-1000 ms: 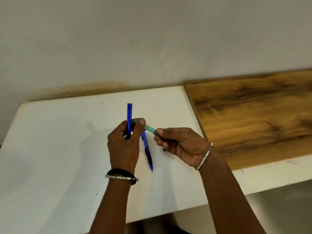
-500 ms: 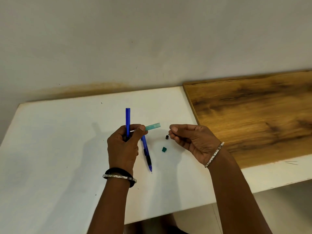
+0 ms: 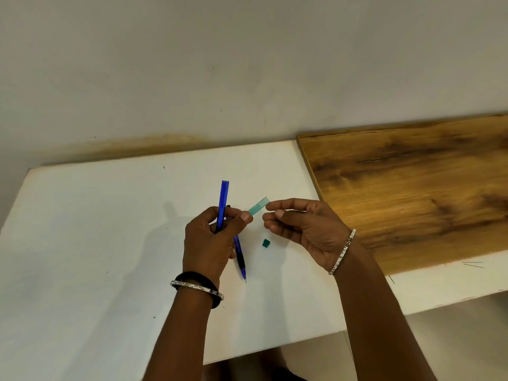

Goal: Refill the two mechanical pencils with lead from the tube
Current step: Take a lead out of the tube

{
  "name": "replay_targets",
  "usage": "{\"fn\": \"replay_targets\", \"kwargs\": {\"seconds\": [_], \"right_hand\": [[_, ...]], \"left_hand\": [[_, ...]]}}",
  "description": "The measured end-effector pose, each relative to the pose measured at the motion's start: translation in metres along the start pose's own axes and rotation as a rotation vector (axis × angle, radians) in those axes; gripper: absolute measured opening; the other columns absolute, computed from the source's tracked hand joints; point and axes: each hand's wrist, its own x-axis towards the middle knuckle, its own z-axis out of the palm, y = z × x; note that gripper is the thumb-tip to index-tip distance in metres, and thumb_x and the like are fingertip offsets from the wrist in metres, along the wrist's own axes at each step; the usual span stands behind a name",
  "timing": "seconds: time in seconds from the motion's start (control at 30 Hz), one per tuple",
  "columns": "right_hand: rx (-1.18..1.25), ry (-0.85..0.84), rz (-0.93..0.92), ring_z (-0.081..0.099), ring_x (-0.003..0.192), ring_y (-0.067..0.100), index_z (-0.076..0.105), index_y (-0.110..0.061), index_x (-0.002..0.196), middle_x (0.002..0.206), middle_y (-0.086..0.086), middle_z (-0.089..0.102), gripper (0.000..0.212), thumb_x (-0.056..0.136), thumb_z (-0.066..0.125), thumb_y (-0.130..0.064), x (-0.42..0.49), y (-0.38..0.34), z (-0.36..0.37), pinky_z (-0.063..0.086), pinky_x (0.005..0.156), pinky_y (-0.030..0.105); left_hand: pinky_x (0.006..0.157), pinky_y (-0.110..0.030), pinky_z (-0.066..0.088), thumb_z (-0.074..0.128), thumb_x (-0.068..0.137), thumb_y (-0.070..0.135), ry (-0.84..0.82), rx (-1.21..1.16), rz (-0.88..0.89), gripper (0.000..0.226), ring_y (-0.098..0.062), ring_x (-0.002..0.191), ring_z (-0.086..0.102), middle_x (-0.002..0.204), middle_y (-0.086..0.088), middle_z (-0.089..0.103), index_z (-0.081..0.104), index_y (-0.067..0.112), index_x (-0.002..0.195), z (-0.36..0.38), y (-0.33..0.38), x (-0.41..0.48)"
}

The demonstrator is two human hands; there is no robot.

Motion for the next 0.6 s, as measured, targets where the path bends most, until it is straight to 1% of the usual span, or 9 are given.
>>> {"fn": "replay_targets", "kwargs": {"seconds": [0.1, 0.2, 0.23, 0.3, 0.37, 0.43, 0.47, 0.53, 0.6], "right_hand": [[0.024, -0.023, 0.001, 0.074, 0.081, 0.026, 0.072, 0.002, 0.100, 0.097, 0.024, 0.073, 0.019, 0.085, 0.067, -0.008, 0.000, 0.000, 0.000, 0.061, 0.069, 0.028], [-0.008, -0.011, -0.017, 0.073, 0.077, 0.024, 0.074, 0.001, 0.099, 0.094, 0.021, 0.074, 0.037, 0.071, 0.075, -0.023, 0.000, -0.002, 0.000, 0.060, 0.067, 0.026], [-0.039, -0.005, -0.024, 0.072, 0.076, 0.023, 0.074, 0.001, 0.099, 0.093, 0.021, 0.074, 0.040, 0.069, 0.076, -0.025, 0.000, -0.002, -0.002, 0.060, 0.066, 0.025], [-0.086, 0.006, -0.026, 0.071, 0.071, 0.020, 0.074, 0.002, 0.096, 0.087, 0.019, 0.074, 0.039, 0.069, 0.076, -0.025, -0.002, -0.004, -0.006, 0.059, 0.064, 0.023], [-0.118, 0.048, -0.019, 0.069, 0.062, 0.014, 0.074, 0.002, 0.090, 0.079, 0.016, 0.074, 0.030, 0.074, 0.076, -0.023, -0.004, -0.007, -0.016, 0.058, 0.059, 0.020], [-0.211, 0.126, -0.006, 0.065, 0.054, 0.011, 0.073, 0.005, 0.088, 0.074, 0.015, 0.072, 0.026, 0.079, 0.076, -0.019, -0.005, -0.009, -0.027, 0.055, 0.053, 0.018], [-0.290, 0.169, 0.006, 0.064, 0.050, 0.010, 0.072, 0.007, 0.087, 0.072, 0.015, 0.071, 0.027, 0.080, 0.076, -0.018, -0.005, -0.008, -0.033, 0.054, 0.050, 0.018], [-0.443, 0.228, 0.044, 0.061, 0.045, 0.010, 0.072, 0.009, 0.083, 0.068, 0.016, 0.069, 0.027, 0.079, 0.078, -0.017, -0.002, -0.005, -0.039, 0.051, 0.045, 0.018], [-0.541, 0.243, 0.080, 0.060, 0.043, 0.012, 0.072, 0.007, 0.076, 0.063, 0.014, 0.069, 0.026, 0.076, 0.081, -0.017, 0.003, 0.000, -0.037, 0.051, 0.044, 0.018]], "left_hand": [[0.039, -0.013, 0.040, 0.077, 0.058, 0.045, -0.041, 0.006, 0.005, 0.034, -0.007, 0.037, 0.046, 0.085, -0.018, 0.070, 0.071, 0.022, 0.082, 0.002, 0.002, -0.002], [0.040, -0.015, 0.043, 0.073, 0.049, 0.053, -0.075, 0.027, -0.003, 0.044, -0.006, 0.037, 0.045, 0.081, -0.021, 0.067, 0.071, 0.023, 0.082, 0.004, 0.003, -0.004], [0.041, -0.015, 0.043, 0.073, 0.051, 0.053, -0.094, 0.049, -0.007, 0.043, -0.006, 0.038, 0.046, 0.081, -0.019, 0.068, 0.070, 0.023, 0.082, 0.005, 0.003, -0.004], [0.044, -0.016, 0.045, 0.073, 0.059, 0.051, -0.119, 0.104, -0.003, 0.038, -0.009, 0.044, 0.049, 0.074, -0.012, 0.067, 0.070, 0.021, 0.083, 0.005, 0.001, -0.004], [0.053, -0.024, 0.050, 0.073, 0.071, 0.048, -0.088, 0.156, 0.035, 0.030, -0.013, 0.057, 0.053, 0.070, -0.001, 0.067, 0.070, 0.021, 0.082, 0.005, -0.002, -0.004], [0.063, -0.033, 0.051, 0.065, 0.079, 0.052, -0.025, 0.225, 0.107, 0.031, -0.012, 0.061, 0.054, 0.075, 0.005, 0.072, 0.069, 0.022, 0.079, 0.004, -0.002, -0.004], [0.063, -0.033, 0.050, 0.060, 0.081, 0.056, -0.007, 0.250, 0.139, 0.035, -0.010, 0.061, 0.055, 0.076, 0.007, 0.073, 0.068, 0.023, 0.079, 0.003, -0.001, -0.005], [0.059, -0.025, 0.047, 0.050, 0.082, 0.063, -0.003, 0.283, 0.173, 0.041, -0.007, 0.061, 0.058, 0.076, 0.010, 0.074, 0.069, 0.026, 0.083, 0.004, 0.000, -0.007], [0.060, -0.019, 0.044, 0.043, 0.082, 0.065, -0.018, 0.327, 0.197, 0.044, -0.004, 0.069, 0.063, 0.076, 0.011, 0.074, 0.070, 0.031, 0.087, 0.005, 0.001, -0.008]]}}
